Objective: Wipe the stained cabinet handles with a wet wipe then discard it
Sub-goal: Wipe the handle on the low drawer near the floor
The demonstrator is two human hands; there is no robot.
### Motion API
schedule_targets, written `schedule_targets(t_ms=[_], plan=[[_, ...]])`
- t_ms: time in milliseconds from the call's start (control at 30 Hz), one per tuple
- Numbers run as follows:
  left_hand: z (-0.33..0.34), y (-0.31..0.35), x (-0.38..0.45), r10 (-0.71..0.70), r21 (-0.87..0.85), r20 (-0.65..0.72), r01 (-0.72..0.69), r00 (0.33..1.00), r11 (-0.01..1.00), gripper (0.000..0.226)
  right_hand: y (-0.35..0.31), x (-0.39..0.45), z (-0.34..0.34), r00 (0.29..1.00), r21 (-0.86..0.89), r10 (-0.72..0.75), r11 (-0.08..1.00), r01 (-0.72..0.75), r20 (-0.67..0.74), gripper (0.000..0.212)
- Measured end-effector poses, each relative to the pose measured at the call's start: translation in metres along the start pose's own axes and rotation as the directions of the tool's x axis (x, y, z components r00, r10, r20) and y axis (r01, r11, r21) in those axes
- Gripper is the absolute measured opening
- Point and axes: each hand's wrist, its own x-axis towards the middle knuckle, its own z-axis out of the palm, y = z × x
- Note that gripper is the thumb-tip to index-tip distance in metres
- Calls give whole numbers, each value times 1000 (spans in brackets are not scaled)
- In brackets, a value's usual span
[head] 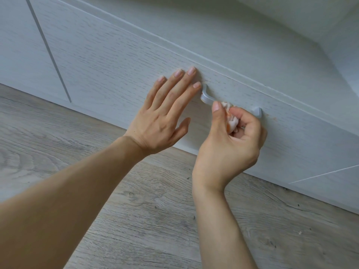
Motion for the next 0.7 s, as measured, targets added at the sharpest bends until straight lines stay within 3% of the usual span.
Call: schedule_targets(t_ms=[133,267,367,533,700], plan=[[-2,-7,-2,-78,35,-6,78,997,996,60,-4,-5,3,998,-17,-59,998,60,35,6],[-5,-11,-4,-65,34,13,65,998,997,61,-5,-1,-2,1000,25,-5,1000,4,22,13],[-6,-12,-4,-67,43,16,67,998,997,61,-8,-5,1,993,-35,-49,998,53,107,14],[-10,-13,-3,-48,27,17,48,999,998,62,-8,1,-2,996,55,85,995,-87,31,20],[-8,-14,-4,-51,54,12,50,999,997,63,-9,-2,-2,984,-20,-33,999,38,174,11]])
